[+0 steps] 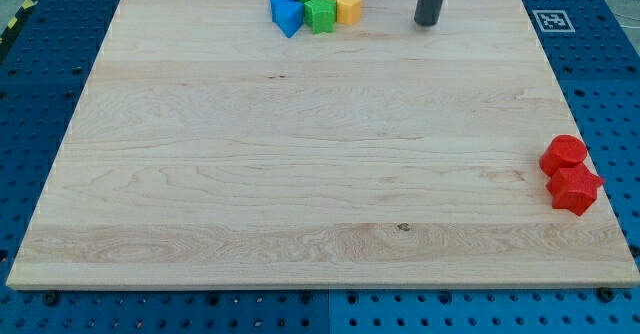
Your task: Move the arm close to the yellow hexagon
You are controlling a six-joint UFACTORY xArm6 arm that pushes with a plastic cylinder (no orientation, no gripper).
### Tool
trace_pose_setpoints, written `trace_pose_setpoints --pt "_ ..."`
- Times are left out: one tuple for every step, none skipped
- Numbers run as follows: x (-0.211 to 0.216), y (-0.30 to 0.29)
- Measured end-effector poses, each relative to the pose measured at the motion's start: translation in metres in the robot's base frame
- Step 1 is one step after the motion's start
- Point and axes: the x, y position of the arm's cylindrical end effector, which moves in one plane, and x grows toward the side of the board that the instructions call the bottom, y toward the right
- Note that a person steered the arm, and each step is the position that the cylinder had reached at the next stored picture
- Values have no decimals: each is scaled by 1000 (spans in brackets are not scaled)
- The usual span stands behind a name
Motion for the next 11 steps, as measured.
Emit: trace_pose_setpoints --pt "-39 -11" --pt "-38 -30" --pt "-38 -42" --pt "-36 -63" --pt "-38 -63" --pt "-37 -70" --pt "-37 -68" --pt "-37 -68" --pt "-37 -66" --pt "-36 -69" --pt "-37 -83"
